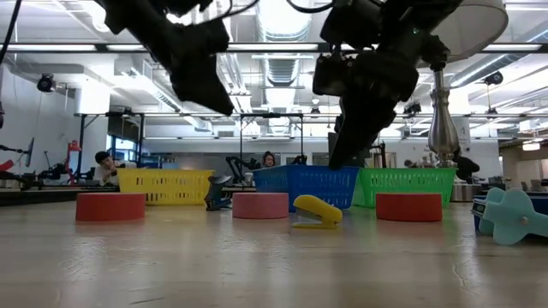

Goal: Pick and place Stapler, Stapler remover, tape
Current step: Put the yellow stapler into the yellow basket

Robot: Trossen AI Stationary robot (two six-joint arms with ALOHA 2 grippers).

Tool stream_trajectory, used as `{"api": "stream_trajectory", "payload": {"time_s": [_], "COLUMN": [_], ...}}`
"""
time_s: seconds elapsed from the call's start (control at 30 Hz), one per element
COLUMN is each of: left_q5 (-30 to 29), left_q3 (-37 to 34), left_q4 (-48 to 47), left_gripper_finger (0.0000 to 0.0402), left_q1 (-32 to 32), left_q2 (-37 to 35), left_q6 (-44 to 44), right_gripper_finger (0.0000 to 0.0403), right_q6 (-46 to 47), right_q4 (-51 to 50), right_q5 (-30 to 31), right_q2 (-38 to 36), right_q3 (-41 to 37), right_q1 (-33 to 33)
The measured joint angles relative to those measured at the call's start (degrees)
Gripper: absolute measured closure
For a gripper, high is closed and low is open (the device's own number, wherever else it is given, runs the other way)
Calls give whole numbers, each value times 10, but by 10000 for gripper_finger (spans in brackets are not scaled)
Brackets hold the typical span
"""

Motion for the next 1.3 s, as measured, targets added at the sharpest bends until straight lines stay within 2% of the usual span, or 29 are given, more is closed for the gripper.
{"api": "stream_trajectory", "payload": {"time_s": [0.33, 0.47, 0.6, 1.0, 1.3], "left_q5": [-3, -3, -3, -4, -4], "left_q3": [-3, -3, -3, -4, -4], "left_q4": [19, 20, 21, 24, 24], "left_gripper_finger": [236, 239, 243, 253, 255], "left_q1": [-58, -64, -64, -64, -64], "left_q2": [0, 0, 0, 0, 0], "left_q6": [-29, -30, -30, -30, -30], "right_gripper_finger": [291, 289, 289, 291, 291], "right_q6": [0, 27, 30, 54, 10], "right_q4": [-36, -36, -49, -157, -154], "right_q5": [8, 39, 39, 37, 32], "right_q2": [24, 50, 93, 219, 232], "right_q3": [69, 93, 122, 245, 255], "right_q1": [83, 119, 140, 144, 137]}}
